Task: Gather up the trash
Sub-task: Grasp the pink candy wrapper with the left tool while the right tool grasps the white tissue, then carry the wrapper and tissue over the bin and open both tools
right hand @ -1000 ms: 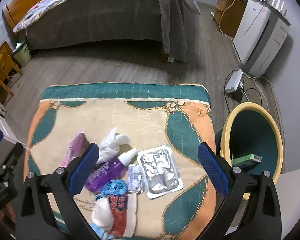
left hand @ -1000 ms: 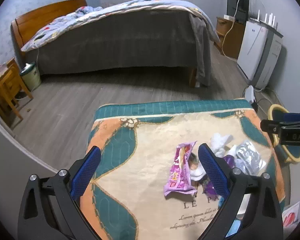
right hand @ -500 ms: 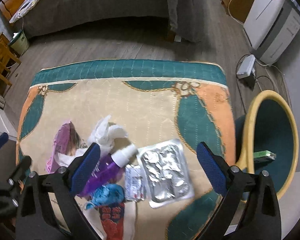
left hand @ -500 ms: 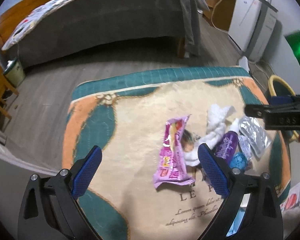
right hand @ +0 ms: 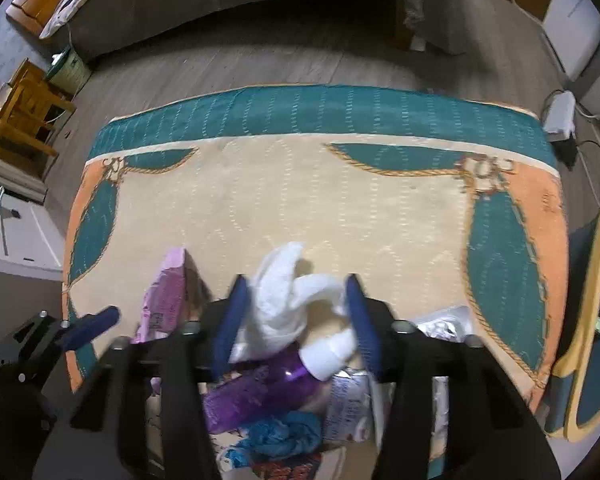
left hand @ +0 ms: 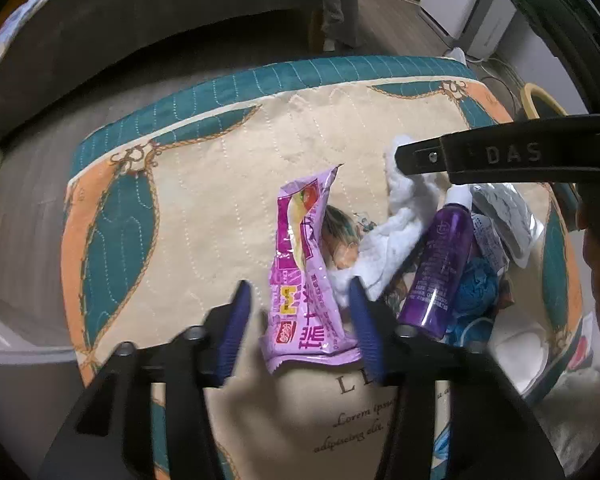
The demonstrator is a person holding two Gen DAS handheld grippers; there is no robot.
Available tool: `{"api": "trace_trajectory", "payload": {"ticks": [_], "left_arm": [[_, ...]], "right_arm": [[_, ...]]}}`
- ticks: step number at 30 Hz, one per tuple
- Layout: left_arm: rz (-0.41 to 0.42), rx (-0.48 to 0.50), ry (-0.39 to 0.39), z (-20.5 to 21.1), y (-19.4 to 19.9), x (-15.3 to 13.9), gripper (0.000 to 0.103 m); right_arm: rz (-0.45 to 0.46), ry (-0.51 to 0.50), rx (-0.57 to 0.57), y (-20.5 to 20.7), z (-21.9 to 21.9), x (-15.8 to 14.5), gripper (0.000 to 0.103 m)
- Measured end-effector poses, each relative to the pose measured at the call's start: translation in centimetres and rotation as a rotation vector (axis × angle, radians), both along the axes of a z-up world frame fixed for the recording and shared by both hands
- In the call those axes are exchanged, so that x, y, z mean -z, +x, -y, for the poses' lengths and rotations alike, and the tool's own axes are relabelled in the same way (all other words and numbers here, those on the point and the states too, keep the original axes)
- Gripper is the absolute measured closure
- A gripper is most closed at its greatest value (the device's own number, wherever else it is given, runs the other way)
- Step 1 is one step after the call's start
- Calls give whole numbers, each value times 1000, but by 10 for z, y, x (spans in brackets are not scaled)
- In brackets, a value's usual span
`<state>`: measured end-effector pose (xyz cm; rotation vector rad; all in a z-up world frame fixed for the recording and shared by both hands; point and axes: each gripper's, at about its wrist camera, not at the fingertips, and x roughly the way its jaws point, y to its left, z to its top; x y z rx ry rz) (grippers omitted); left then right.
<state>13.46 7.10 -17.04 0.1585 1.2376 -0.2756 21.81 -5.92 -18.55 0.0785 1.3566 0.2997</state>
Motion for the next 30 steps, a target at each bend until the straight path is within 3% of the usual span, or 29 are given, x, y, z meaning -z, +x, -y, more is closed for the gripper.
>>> {"api": "trace_trajectory", "payload": {"ticks": [4, 5, 8, 16, 22, 30], "left_arm": [[-25, 2, -15, -2, 6, 1, 94], [-26, 1, -16, -2, 7, 0, 94], [0, -20, -24, -6, 9, -8, 97], [166, -65, -72, -7, 3, -60, 97], [265, -45, -50, 14, -3, -88, 97], [358, -12, -119, 49, -17, -122, 97]], "right_arm": [[4, 18, -14, 2, -3, -4, 95], [10, 23, -15, 2, -3, -6, 99], [34, 50, 0, 2, 6, -17, 99], [152, 85, 71, -3, 35, -59, 99], [272, 41, 126, -18, 63, -98, 99], [341, 22, 227, -37, 115, -126, 99]]}}
